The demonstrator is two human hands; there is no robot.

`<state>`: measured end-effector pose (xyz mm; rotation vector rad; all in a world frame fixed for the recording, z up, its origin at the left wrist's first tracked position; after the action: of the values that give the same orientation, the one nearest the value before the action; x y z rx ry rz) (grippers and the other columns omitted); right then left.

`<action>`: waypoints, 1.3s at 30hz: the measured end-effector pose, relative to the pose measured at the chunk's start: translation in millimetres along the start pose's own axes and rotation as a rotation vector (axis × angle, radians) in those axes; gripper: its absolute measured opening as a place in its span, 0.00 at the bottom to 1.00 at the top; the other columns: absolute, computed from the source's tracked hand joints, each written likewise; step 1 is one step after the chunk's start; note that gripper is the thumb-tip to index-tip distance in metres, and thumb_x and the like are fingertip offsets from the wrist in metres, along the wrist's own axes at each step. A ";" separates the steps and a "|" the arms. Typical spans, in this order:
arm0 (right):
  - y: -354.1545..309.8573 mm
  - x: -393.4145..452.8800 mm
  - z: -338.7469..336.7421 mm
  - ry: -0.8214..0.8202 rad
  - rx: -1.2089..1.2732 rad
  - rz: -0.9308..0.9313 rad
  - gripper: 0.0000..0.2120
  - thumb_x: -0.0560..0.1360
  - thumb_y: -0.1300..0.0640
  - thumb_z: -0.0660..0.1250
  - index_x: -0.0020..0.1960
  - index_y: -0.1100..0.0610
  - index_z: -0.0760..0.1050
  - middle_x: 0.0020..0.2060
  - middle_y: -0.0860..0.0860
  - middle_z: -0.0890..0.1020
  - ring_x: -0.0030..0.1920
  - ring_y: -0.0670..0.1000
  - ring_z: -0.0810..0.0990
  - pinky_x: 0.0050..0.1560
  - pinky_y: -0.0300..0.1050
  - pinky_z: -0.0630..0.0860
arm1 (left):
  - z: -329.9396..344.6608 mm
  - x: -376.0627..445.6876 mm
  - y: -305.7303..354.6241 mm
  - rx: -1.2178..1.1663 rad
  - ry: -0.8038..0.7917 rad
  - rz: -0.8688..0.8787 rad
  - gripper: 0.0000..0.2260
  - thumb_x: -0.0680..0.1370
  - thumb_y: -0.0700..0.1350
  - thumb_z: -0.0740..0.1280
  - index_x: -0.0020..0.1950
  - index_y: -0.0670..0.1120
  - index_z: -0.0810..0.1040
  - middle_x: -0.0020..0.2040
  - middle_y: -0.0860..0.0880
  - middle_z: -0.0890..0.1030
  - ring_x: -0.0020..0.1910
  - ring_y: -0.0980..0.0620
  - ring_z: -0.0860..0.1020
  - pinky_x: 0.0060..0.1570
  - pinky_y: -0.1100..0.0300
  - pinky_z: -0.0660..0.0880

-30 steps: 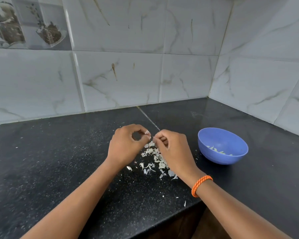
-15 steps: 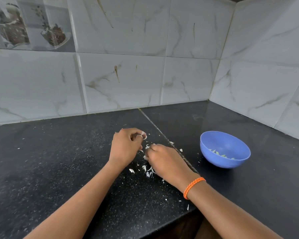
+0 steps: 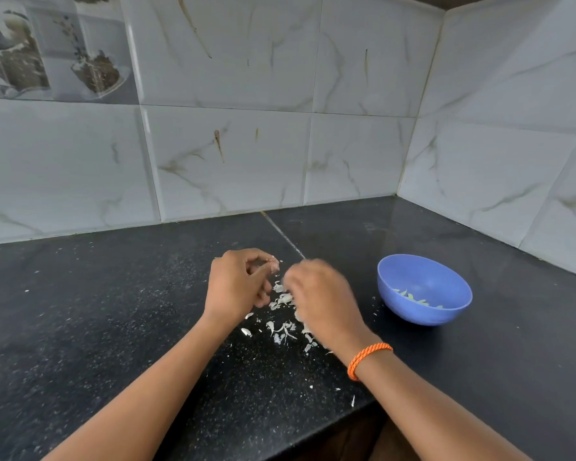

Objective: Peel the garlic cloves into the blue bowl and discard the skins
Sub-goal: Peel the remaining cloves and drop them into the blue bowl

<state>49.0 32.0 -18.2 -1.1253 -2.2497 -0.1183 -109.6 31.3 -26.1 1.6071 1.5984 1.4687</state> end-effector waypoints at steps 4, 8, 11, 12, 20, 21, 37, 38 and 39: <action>1.7 -2.2 14.3 -0.134 0.083 0.024 0.08 0.83 0.58 0.68 0.46 0.54 0.84 0.43 0.48 0.83 0.45 0.51 0.82 0.46 0.51 0.79 | 4.0 3.4 -2.1 0.096 -0.021 0.063 0.09 0.84 0.38 0.71 0.48 0.48 0.88 0.36 0.48 0.86 0.31 0.54 0.84 0.36 0.55 0.84; 29.6 3.4 -14.2 0.094 0.389 0.217 0.05 0.80 0.56 0.74 0.45 0.50 0.86 0.35 0.42 0.84 0.37 0.44 0.83 0.40 0.49 0.81 | 19.4 -2.1 -0.2 0.127 -0.190 0.153 0.15 0.77 0.33 0.76 0.52 0.53 0.89 0.60 0.59 0.84 0.59 0.62 0.83 0.64 0.60 0.80; 35.3 -10.5 -19.1 0.159 0.504 0.270 0.05 0.79 0.59 0.74 0.45 0.52 0.87 0.36 0.42 0.86 0.40 0.43 0.85 0.42 0.42 0.81 | 29.0 -5.4 3.3 0.010 -0.232 0.139 0.06 0.77 0.43 0.80 0.51 0.53 0.90 0.51 0.57 0.89 0.51 0.58 0.87 0.59 0.50 0.83; 38.7 -15.0 -22.9 0.188 0.522 0.278 0.05 0.79 0.60 0.75 0.45 0.53 0.87 0.36 0.41 0.86 0.41 0.43 0.85 0.42 0.38 0.80 | 32.7 -7.6 6.5 -0.015 -0.255 0.137 0.05 0.77 0.45 0.80 0.51 0.53 0.90 0.48 0.56 0.89 0.49 0.56 0.87 0.58 0.48 0.83; 51.1 -39.9 -26.7 0.127 0.629 0.261 0.06 0.81 0.59 0.73 0.48 0.52 0.87 0.39 0.45 0.87 0.40 0.47 0.85 0.41 0.41 0.81 | 41.6 -22.4 21.0 0.070 -0.222 0.169 0.05 0.75 0.50 0.81 0.41 0.53 0.89 0.36 0.57 0.87 0.33 0.61 0.81 0.35 0.66 0.72; 53.0 -41.3 -24.5 0.098 0.668 0.271 0.06 0.82 0.59 0.72 0.48 0.52 0.86 0.39 0.46 0.88 0.38 0.48 0.85 0.39 0.42 0.81 | 42.0 -22.3 20.8 0.073 -0.221 0.159 0.05 0.75 0.49 0.82 0.42 0.53 0.89 0.36 0.57 0.87 0.32 0.61 0.79 0.34 0.66 0.71; 69.2 -46.6 6.1 -0.050 1.270 0.498 0.06 0.82 0.67 0.70 0.51 0.65 0.86 0.37 0.57 0.83 0.33 0.49 0.76 0.30 0.39 0.74 | 46.2 -26.7 9.8 -0.079 -0.261 0.054 0.04 0.77 0.41 0.80 0.44 0.49 0.88 0.35 0.46 0.86 0.34 0.51 0.81 0.41 0.44 0.82; 69.2 -46.8 6.9 -0.056 1.285 0.505 0.06 0.81 0.67 0.70 0.51 0.65 0.86 0.37 0.57 0.83 0.32 0.49 0.76 0.30 0.39 0.73 | 46.4 -27.5 9.1 -0.081 -0.264 0.049 0.04 0.77 0.41 0.80 0.44 0.49 0.88 0.35 0.46 0.86 0.34 0.49 0.81 0.40 0.43 0.81; 69.7 -46.9 7.3 -0.054 1.285 0.506 0.06 0.82 0.67 0.70 0.50 0.65 0.86 0.37 0.58 0.83 0.32 0.49 0.76 0.29 0.39 0.73 | 46.6 -27.6 8.8 -0.079 -0.266 0.045 0.05 0.78 0.42 0.80 0.44 0.49 0.88 0.34 0.46 0.86 0.34 0.47 0.81 0.39 0.42 0.81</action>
<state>118.9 46.0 -63.2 -0.8440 -1.4413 1.3469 -59.0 21.0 -44.4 1.7212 1.3476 1.2617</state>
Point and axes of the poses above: each hand's wrist, its own x-axis towards the middle knuckle, its own z-axis out of the palm, y = z × x, the point moved 7 cm from there along x, towards the middle knuckle
